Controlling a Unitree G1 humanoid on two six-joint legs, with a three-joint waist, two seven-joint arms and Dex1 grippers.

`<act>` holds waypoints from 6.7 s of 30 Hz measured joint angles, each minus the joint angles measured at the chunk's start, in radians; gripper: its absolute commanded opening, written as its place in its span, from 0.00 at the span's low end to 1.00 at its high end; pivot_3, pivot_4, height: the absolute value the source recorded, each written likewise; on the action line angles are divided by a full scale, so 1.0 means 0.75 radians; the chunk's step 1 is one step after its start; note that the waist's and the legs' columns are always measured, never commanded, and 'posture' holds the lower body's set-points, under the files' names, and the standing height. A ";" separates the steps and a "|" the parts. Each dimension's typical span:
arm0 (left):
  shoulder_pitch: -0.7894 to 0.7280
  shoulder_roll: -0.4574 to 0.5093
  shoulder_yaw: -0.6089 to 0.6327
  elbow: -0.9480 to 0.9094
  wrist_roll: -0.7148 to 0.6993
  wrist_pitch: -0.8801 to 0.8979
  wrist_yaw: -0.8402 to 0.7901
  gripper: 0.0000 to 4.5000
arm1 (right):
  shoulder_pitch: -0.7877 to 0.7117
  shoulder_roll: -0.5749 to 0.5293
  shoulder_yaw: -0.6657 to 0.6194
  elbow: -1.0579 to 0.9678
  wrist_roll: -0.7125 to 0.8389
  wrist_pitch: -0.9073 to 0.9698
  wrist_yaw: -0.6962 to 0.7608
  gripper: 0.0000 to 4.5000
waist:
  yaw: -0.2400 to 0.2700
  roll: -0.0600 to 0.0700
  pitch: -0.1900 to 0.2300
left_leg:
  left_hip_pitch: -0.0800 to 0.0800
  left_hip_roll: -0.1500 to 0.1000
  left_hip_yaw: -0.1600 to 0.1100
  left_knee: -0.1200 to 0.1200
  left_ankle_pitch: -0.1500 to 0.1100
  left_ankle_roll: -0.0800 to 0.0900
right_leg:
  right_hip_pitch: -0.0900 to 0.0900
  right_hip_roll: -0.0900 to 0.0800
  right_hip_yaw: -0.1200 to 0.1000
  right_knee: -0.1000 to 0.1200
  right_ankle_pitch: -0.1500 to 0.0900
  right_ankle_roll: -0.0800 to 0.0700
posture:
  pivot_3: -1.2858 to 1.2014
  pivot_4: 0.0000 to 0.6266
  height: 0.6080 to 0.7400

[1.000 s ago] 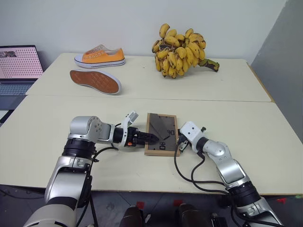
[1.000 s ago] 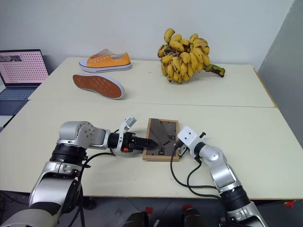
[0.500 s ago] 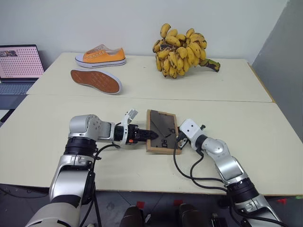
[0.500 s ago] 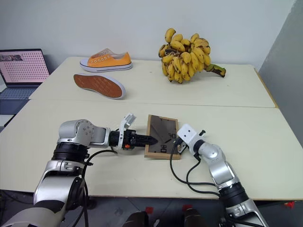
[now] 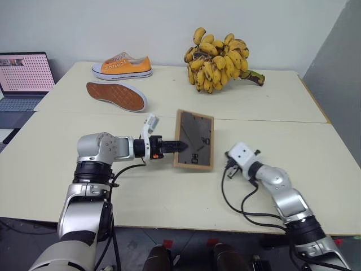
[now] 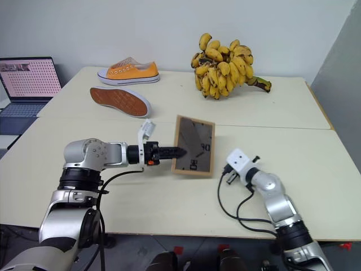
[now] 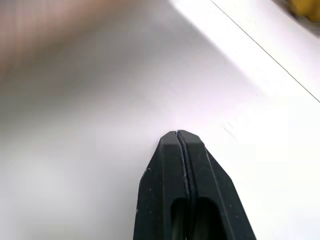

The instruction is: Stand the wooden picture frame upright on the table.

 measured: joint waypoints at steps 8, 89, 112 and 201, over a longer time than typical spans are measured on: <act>-0.002 0.045 0.000 -0.137 0.035 -0.335 -0.095 0.29 | -0.039 -0.144 -0.372 -0.421 0.308 0.407 0.088 0.27 | -0.015 0.001 0.002 | 0.000 0.001 0.000 -0.001 0.000 0.000 | -0.001 0.001 0.001 0.000 0.000 0.000 | 0.52 0.24 1.00; -0.351 0.007 0.050 0.041 0.047 0.094 -0.154 0.29 | 0.039 -0.641 0.043 -0.158 -0.514 -0.851 -0.500 0.99 | -0.014 0.000 0.003 | -0.019 -0.001 -0.004 0.004 0.002 0.001 | -0.018 0.001 -0.005 0.004 0.000 -0.001 | 0.52 0.24 1.00; -0.244 -0.116 0.332 -0.287 -0.198 0.514 0.254 0.29 | -0.192 -0.401 0.075 0.118 -0.997 -1.230 -1.011 0.99 | -0.007 0.000 0.003 | -0.017 -0.002 -0.006 0.007 0.007 -0.009 | -0.018 0.000 -0.005 0.014 0.000 -0.001 | 0.52 0.24 1.00; 0.948 0.405 0.474 -1.327 -0.330 -0.508 0.242 0.74 | -0.153 0.257 0.070 0.400 0.624 -0.094 0.386 0.66 | -0.004 -0.005 0.004 | 0.003 0.002 -0.005 -0.002 0.005 -0.005 | 0.000 0.002 -0.005 0.008 -0.004 -0.007 | 0.52 0.24 1.00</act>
